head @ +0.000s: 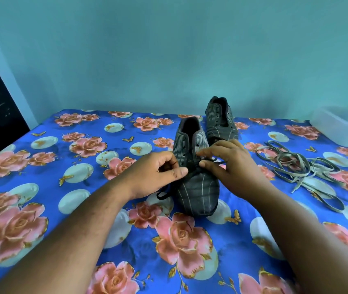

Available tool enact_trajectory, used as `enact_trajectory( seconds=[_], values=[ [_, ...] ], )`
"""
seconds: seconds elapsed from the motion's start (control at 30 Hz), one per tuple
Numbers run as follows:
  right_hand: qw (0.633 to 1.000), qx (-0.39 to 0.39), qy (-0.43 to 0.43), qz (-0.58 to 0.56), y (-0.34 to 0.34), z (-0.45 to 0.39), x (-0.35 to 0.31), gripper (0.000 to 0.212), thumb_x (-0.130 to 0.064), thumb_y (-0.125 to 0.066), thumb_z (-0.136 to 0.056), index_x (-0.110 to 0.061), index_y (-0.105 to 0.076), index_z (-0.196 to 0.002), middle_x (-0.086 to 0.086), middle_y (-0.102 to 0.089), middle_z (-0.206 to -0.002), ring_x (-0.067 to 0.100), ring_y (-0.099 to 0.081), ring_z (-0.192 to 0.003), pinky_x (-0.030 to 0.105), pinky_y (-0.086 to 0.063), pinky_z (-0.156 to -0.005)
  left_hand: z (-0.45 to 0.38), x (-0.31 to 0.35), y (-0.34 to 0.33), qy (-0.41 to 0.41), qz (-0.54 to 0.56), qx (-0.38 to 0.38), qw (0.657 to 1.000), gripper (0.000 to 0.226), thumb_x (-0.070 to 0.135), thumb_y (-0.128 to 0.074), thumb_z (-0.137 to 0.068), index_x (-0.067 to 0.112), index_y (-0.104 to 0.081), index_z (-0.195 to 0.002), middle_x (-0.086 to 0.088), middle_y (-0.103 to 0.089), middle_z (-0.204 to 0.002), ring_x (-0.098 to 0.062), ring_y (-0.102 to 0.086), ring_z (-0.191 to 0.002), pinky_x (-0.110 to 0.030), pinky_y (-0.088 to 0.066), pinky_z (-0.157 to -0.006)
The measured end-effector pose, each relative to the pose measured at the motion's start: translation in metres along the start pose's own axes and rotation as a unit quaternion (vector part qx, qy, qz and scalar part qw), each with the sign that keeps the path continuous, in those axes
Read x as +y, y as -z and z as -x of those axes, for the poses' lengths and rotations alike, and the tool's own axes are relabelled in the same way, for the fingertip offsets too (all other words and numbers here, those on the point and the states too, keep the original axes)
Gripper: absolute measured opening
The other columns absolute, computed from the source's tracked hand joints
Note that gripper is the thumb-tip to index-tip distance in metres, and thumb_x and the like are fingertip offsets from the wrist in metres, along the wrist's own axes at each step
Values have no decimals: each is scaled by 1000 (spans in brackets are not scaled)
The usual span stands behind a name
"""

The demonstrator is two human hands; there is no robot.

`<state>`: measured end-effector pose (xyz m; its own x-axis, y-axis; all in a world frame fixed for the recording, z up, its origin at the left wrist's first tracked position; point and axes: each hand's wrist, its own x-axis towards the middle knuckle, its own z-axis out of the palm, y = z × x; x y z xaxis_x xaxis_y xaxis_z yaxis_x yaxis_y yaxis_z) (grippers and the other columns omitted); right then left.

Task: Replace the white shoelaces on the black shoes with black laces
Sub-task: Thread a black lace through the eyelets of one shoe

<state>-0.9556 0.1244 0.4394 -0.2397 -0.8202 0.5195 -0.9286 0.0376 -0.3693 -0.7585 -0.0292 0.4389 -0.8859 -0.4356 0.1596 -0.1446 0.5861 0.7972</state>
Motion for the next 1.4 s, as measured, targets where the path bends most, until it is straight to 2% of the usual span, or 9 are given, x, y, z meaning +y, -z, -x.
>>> enact_trajectory(
  seconds=[0.2,0.37,0.47,0.53,0.6,0.67,0.9,1.1,1.4],
  values=[
    [998,69,-6,12,6,-4,5,7,-35,-65,-93,-31,-70,-91,-10,-62,-89,21,-54,-89,39,-45,-79,0,-1,-1,-1,9,-10,1000,38,58,-75,-83,22,-63,-84,4,-59,-72,-9,-51,-65,-30,-45,-63],
    [949,232,-214,-6,27,-9,22,12,-27,-55,-102,-19,-64,-101,-3,-64,-91,20,-53,-82,31,-32,-67,1,2,-4,-2,15,-7,1000,40,58,-70,-80,19,-61,-85,5,-51,-70,-9,-43,-66,-27,-39,-63],
    [926,239,-284,-66,28,-7,30,16,-29,-51,-103,-17,-62,-105,-8,-72,-84,23,-63,-71,33,-43,-63,1,0,-3,-7,15,-11,1000,43,62,-68,-82,20,-61,-85,5,-51,-71,-10,-43,-67,-31,-39,-64],
    [923,196,-277,-180,25,-7,24,14,-23,-52,-104,-20,-59,-115,-10,-75,-88,16,-72,-71,31,-50,-62,1,-1,-2,-3,22,-15,1000,49,70,-68,-82,21,-61,-86,5,-50,-72,-10,-44,-68,-32,-40,-64],
    [927,125,-221,-275,22,-6,14,33,-15,-55,-103,-26,-50,-134,-10,-72,-113,7,-73,-93,21,-54,-75,1,-1,-2,3,27,-17,999,50,70,-73,-76,23,-60,-88,6,-50,-73,-9,-44,-69,-31,-41,-66],
    [954,45,-147,-258,17,-4,7,49,-11,-59,-100,-34,-42,-139,-13,-60,-131,1,-64,-111,14,-51,-86,1,-3,-2,5,17,-20,1000,52,69,-81,-69,26,-60,-90,7,-50,-75,-8,-44,-70,-31,-43,-68],
    [996,-22,-18,-85,10,-2,9,7,-34,-78,-87,-33,-72,-89,-12,-67,-91,11,-62,-89,37,-52,-81,0,-4,-1,0,11,-23,1000,47,60,-84,-70,26,-60,-92,4,-50,-78,-8,-44,-72,-34,-45,-71],
    [1000,7,10,-17,9,-2,10,13,-42,-63,-90,-30,-69,-88,-12,-63,-89,19,-56,-90,41,-47,-83,-1,-7,-1,1,15,-25,1000,50,67,-83,-63,32,-59,-90,8,-50,-75,-9,-44,-71,-36,-44,-69],
    [975,168,-121,79,18,-4,18,8,-27,-59,-100,-22,-63,-96,0,-61,-103,31,-53,-98,46,-44,-82,-3,-9,-4,10,0,-6,1000,54,69,-84,-57,34,-60,-89,19,-46,-68,-5,-43,-67,-29,-41,-66]
  ],
)
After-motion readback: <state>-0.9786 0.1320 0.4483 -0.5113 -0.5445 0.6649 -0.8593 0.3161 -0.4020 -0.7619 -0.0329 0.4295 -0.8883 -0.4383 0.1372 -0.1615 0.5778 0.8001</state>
